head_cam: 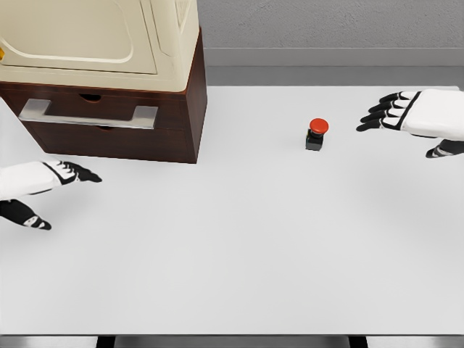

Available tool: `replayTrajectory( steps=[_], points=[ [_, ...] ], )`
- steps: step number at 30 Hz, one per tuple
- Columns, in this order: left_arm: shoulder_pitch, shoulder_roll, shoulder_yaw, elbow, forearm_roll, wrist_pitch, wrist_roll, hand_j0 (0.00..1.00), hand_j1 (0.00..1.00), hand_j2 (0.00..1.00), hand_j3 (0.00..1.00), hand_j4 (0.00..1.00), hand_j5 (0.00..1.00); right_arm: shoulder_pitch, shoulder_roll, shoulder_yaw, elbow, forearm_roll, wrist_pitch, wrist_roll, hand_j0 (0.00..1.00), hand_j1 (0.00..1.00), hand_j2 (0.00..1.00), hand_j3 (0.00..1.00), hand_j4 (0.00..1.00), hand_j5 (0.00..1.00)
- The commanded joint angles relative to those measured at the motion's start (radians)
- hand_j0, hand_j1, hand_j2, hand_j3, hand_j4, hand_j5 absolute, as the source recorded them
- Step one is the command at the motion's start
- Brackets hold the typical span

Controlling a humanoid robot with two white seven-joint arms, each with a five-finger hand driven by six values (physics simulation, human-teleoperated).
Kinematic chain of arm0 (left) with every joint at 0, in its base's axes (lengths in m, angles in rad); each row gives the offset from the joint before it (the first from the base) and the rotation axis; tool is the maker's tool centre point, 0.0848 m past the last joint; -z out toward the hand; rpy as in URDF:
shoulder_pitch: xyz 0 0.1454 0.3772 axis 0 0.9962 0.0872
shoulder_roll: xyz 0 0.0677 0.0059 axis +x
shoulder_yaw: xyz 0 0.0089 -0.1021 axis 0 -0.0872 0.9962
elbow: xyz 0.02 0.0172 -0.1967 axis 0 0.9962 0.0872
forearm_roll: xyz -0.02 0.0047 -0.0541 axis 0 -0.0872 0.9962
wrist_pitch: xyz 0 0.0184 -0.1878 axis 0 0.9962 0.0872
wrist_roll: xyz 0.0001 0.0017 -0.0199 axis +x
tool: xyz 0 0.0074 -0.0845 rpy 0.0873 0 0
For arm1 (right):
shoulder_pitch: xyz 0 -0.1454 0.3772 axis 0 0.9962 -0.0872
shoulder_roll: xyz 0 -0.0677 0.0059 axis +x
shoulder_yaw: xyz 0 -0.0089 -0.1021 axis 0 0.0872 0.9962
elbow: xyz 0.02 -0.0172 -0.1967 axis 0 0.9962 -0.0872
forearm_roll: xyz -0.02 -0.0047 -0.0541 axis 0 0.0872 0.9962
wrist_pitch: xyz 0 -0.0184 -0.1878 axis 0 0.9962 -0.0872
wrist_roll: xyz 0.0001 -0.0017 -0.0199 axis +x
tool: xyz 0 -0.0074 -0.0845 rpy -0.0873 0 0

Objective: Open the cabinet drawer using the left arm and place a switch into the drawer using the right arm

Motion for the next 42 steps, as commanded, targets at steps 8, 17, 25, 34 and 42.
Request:
replayTrajectory(
  steps=[8, 17, 25, 34, 42],
  points=[
    [-0.118, 0.010, -0.128, -0.103, 0.038, 0.002, 0.053, 1.00, 1.00, 1.00, 1.00, 1.00, 1.00, -0.051, 0.110, -0.007, 0.101, 0.089, 0.003, 0.000, 1.00, 1.00, 1.00, 1.00, 1.00, 1.00],
    [-0.172, 0.132, -0.217, -0.209, 0.207, 0.002, 0.055, 1.00, 1.00, 1.00, 1.00, 1.00, 1.00, -0.198, 0.264, 0.168, 0.097, 0.137, 0.003, 0.000, 1.00, 1.00, 1.00, 1.00, 1.00, 1.00],
    [-0.457, 0.240, -0.424, -0.196, 0.345, 0.002, 0.073, 1.00, 1.00, 1.00, 1.00, 1.00, 1.00, -0.258, 0.314, 0.234, 0.227, 0.193, 0.003, 0.000, 1.00, 1.00, 1.00, 1.00, 1.00, 1.00],
    [-0.549, 0.249, -0.625, -0.209, 0.608, 0.002, 0.072, 1.00, 1.00, 1.00, 1.00, 1.00, 1.00, -0.313, 0.383, 0.297, 0.359, 0.213, 0.003, 0.000, 1.00, 1.00, 1.00, 1.00, 1.00, 1.00],
    [-0.658, 0.151, -0.630, -0.209, 0.821, 0.233, -0.057, 1.00, 1.00, 1.00, 1.00, 1.00, 1.00, -0.334, 0.448, 0.323, 0.466, 0.242, 0.003, 0.000, 1.00, 1.00, 1.00, 1.00, 1.00, 1.00]
  ],
)
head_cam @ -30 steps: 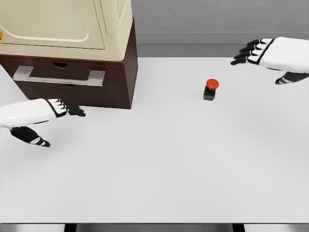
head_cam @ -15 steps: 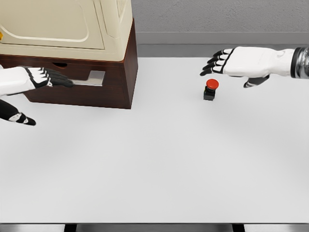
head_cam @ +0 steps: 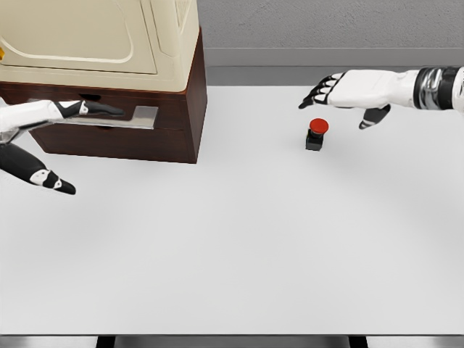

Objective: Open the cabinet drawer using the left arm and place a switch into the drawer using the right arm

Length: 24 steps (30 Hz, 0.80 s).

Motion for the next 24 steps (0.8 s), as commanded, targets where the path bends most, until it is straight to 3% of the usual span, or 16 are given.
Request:
replayTrajectory(
  steps=[1, 3, 5, 8, 11, 14, 24],
  points=[
    [-0.003, -0.032, -0.002, 0.000, 0.043, 0.108, -0.031, 1.00, 1.00, 1.00, 1.00, 1.00, 1.00, 0.000, 0.019, 0.021, 0.039, 0.003, 0.002, 0.000, 1.00, 1.00, 1.00, 1.00, 1.00, 1.00],
    [-0.009, -0.032, -0.002, 0.000, 0.040, 0.119, -0.023, 1.00, 1.00, 1.00, 1.00, 1.00, 1.00, -0.006, 0.033, 0.027, 0.056, 0.009, 0.002, 0.000, 1.00, 1.00, 1.00, 1.00, 1.00, 1.00],
    [-0.012, -0.027, -0.002, 0.000, 0.017, 0.162, 0.072, 1.00, 1.00, 1.00, 1.00, 1.00, 1.00, -0.009, 0.047, 0.040, 0.071, 0.013, 0.002, 0.000, 1.00, 1.00, 1.00, 1.00, 1.00, 1.00],
    [-0.014, -0.019, -0.001, 0.002, -0.038, 0.165, 0.078, 0.98, 0.98, 0.98, 0.98, 0.98, 0.98, -0.028, 0.070, 0.072, 0.126, 0.016, 0.002, 0.000, 1.00, 1.00, 1.00, 1.00, 1.00, 1.00],
    [-0.014, -0.021, 0.001, 0.004, -0.148, 0.205, 0.124, 0.99, 0.99, 0.99, 0.99, 0.99, 0.99, -0.029, 0.077, 0.072, 0.140, 0.023, 0.002, 0.000, 1.00, 1.00, 1.00, 1.00, 1.00, 1.00],
    [-0.014, -0.009, 0.001, 0.004, -0.182, 0.218, 0.129, 0.99, 0.99, 0.99, 0.99, 0.99, 0.99, -0.031, 0.086, 0.072, 0.160, 0.039, 0.002, 0.000, 1.00, 1.00, 1.00, 1.00, 1.00, 1.00],
    [-0.006, -0.012, -0.022, 0.010, -0.185, 0.320, 0.166, 1.00, 1.00, 1.00, 1.00, 1.00, 1.00, -0.060, 0.149, 0.110, 0.254, 0.069, 0.002, 0.000, 1.00, 1.00, 1.00, 1.00, 1.00, 1.00]
  ],
)
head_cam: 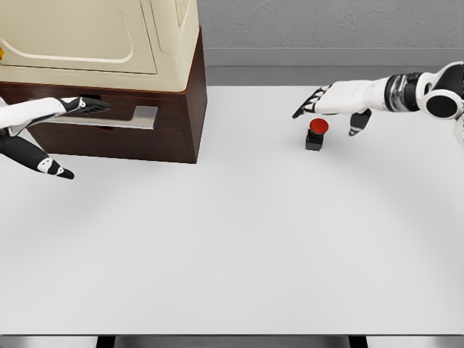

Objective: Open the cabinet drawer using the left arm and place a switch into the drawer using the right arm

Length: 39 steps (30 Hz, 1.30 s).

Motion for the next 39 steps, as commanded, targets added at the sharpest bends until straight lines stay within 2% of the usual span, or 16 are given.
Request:
replayTrajectory(
  steps=[1, 5, 9, 26, 32, 39],
  points=[
    [0.000, -0.007, -0.003, 0.001, 0.003, 0.040, 0.009, 1.00, 1.00, 1.00, 1.00, 1.00, 1.00, 0.000, 0.011, 0.016, 0.022, 0.001, 0.002, 0.000, 1.00, 1.00, 1.00, 1.00, 1.00, 1.00],
    [0.000, -0.026, -0.003, 0.004, 0.000, 0.096, 0.011, 1.00, 1.00, 1.00, 1.00, 1.00, 1.00, 0.000, 0.012, 0.022, 0.023, 0.001, 0.002, 0.000, 1.00, 1.00, 1.00, 1.00, 1.00, 1.00],
    [0.002, -0.030, -0.007, 0.019, -0.021, 0.116, 0.057, 1.00, 1.00, 1.00, 1.00, 1.00, 1.00, 0.000, 0.017, 0.037, 0.025, 0.001, 0.002, 0.000, 1.00, 1.00, 1.00, 1.00, 1.00, 1.00],
    [0.003, -0.033, -0.058, 0.031, -0.043, 0.115, 0.080, 1.00, 1.00, 1.00, 1.00, 1.00, 1.00, -0.009, 0.045, 0.039, 0.082, 0.002, 0.002, 0.000, 1.00, 1.00, 1.00, 1.00, 1.00, 1.00],
    [0.008, -0.022, -0.085, 0.028, -0.041, 0.101, 0.077, 1.00, 1.00, 1.00, 1.00, 1.00, 1.00, -0.012, 0.048, 0.039, 0.082, 0.001, 0.002, 0.000, 1.00, 1.00, 1.00, 1.00, 1.00, 1.00],
    [0.009, -0.005, -0.101, 0.025, -0.041, 0.070, 0.069, 1.00, 1.00, 1.00, 1.00, 1.00, 1.00, -0.018, 0.081, 0.054, 0.101, 0.001, 0.002, 0.000, 1.00, 1.00, 1.00, 1.00, 1.00, 1.00]
  ],
)
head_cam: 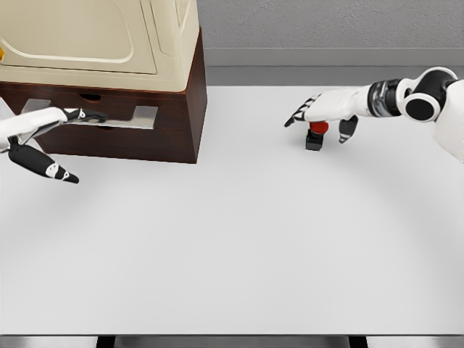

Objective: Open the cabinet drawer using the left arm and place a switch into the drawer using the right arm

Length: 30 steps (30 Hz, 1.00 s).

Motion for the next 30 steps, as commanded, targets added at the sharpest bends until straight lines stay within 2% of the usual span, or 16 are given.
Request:
replayTrajectory(
  steps=[1, 21, 24, 30],
  points=[
    [0.000, 0.016, -0.038, 0.011, -0.069, -0.025, -0.017, 1.00, 1.00, 1.00, 1.00, 1.00, 1.00, -0.002, 0.009, 0.004, 0.009, -0.003, 0.002, 0.000, 1.00, 1.00, 1.00, 1.00, 1.00, 1.00],
    [0.000, 0.111, -0.098, -0.002, -0.064, -0.183, -0.047, 1.00, 1.00, 1.00, 1.00, 1.00, 1.00, -0.005, 0.006, 0.002, 0.014, 0.008, 0.002, 0.000, 1.00, 1.00, 1.00, 1.00, 1.00, 1.00],
    [0.000, 0.120, -0.096, -0.002, -0.063, -0.201, -0.096, 1.00, 1.00, 1.00, 1.00, 1.00, 1.00, -0.005, 0.007, 0.002, 0.024, 0.009, 0.002, 0.000, 1.00, 1.00, 1.00, 1.00, 1.00, 1.00],
    [0.002, 0.132, -0.104, -0.002, -0.061, -0.226, -0.112, 1.00, 1.00, 1.00, 1.00, 1.00, 1.00, -0.006, 0.009, 0.004, 0.034, 0.009, 0.002, 0.000, 1.00, 1.00, 1.00, 1.00, 1.00, 1.00]
  ],
)
